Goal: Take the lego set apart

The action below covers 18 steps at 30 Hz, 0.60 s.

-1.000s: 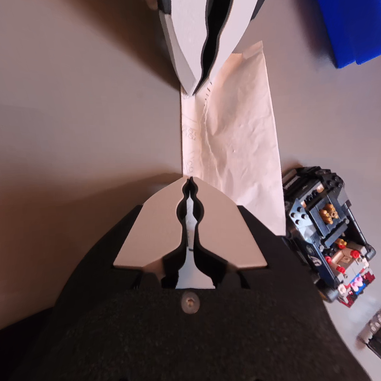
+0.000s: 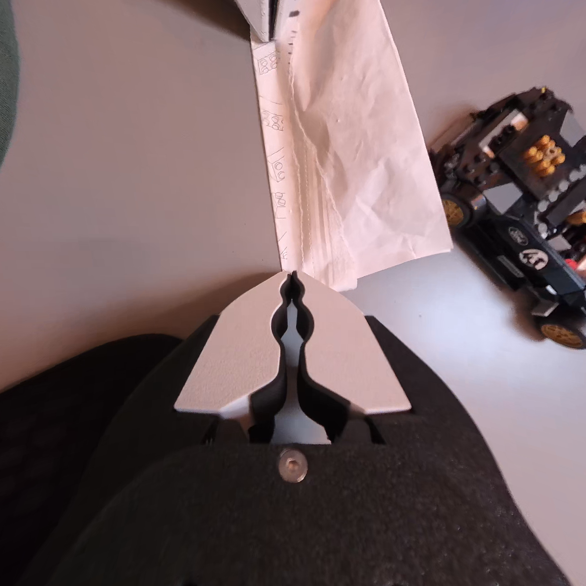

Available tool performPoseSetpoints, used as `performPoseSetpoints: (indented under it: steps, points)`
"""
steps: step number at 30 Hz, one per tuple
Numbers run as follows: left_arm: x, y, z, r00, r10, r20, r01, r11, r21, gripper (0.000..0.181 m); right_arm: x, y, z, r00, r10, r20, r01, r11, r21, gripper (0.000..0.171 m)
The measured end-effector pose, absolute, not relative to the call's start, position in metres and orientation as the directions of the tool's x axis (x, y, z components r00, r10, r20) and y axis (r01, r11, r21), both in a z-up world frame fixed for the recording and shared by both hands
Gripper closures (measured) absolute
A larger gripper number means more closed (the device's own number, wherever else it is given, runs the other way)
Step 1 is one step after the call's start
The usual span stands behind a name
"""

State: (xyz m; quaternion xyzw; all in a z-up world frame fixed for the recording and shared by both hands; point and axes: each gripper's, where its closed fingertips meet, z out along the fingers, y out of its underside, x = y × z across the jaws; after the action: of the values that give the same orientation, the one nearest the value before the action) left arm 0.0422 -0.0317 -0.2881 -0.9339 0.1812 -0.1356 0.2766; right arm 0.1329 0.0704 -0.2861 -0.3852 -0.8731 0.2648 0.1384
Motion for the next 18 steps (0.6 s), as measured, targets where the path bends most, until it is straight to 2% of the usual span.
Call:
performPoseSetpoints:
  steps: [9, 14, 18]
  points:
    - [0.045, -0.029, -0.288, 0.894, -0.42, 0.158, -0.27, -0.784, -0.559, 0.179, 0.14, 0.072, -0.285, -0.604, 0.793, -0.077, 0.684, 0.467, -0.561, 0.171]
    - [0.046, -0.028, -0.288, 0.893, -0.42, 0.16, -0.27, -0.785, -0.558, 0.179, 0.142, 0.076, -0.286, -0.62, 0.782, -0.068, 0.672, 0.485, -0.56, 0.17]
    - [0.046, -0.028, -0.288, 0.894, -0.417, 0.162, -0.266, -0.787, -0.557, 0.179, 0.152, 0.092, -0.287, -0.652, 0.758, 0.011, 0.651, 0.567, -0.505, 0.171]
